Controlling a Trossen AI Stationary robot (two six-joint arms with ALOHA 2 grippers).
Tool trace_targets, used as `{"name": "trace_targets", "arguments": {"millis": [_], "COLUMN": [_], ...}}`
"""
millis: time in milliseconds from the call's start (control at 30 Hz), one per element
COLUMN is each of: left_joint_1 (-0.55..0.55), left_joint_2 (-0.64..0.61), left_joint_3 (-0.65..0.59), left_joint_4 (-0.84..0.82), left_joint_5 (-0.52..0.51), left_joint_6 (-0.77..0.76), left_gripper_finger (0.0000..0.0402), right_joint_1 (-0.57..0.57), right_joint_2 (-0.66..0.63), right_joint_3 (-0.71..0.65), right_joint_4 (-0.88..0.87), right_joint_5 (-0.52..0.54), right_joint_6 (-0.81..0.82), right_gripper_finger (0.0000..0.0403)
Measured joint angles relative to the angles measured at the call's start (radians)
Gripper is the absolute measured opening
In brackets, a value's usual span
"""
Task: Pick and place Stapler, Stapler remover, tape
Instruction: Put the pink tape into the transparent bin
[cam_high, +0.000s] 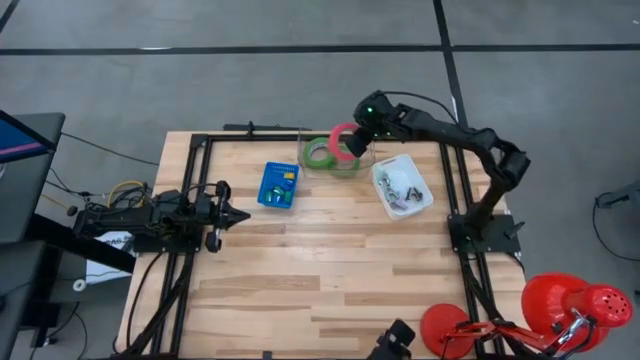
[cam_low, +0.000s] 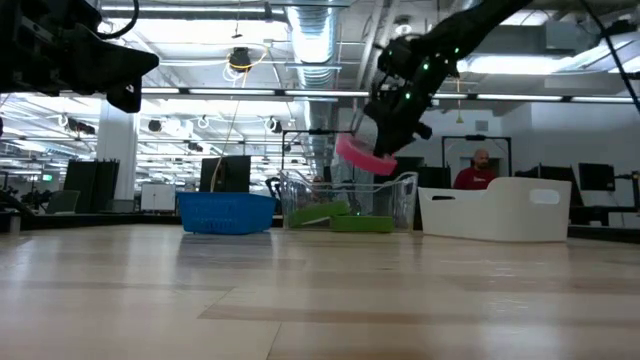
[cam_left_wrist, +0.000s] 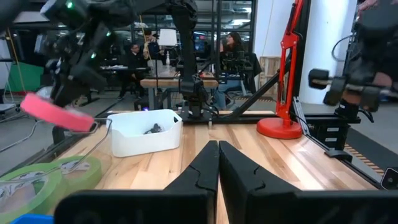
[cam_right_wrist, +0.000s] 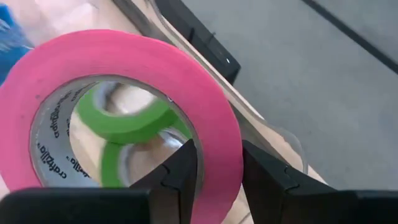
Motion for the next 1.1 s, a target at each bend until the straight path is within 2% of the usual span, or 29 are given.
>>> {"name": "trace_targets", "arguments": {"millis": [267, 767, 900, 1100], "left_joint_1": [0.0, 0.0, 0.0, 0.0], "left_joint_2": [0.0, 0.0, 0.0, 0.0], "left_joint_3": [0.0, 0.0, 0.0, 0.0], "left_joint_4": [0.002, 0.006, 0.008, 0.013], "left_joint_5": [0.0, 0.0, 0.0, 0.0], "left_joint_6": [0.0, 0.0, 0.0, 0.0], "left_gripper_finger": [0.0003, 0.0003, 0.0003, 0.0003], "right_joint_1": [-0.044, -0.054, -0.054, -0.054], "right_joint_2": [0.07, 0.068, 0.068, 0.068], "right_joint_3": [-0.001, -0.001, -0.001, -0.001], "right_joint_4": [-0.005, -0.039, -0.057, -0.076], "right_joint_5": [0.0, -0.004, -0.003, -0.003], "right_joint_6": [0.0, -0.02, -0.01, 0.009], "right_gripper_finger": [0.0107, 0.011, 0.013, 0.0191]}}
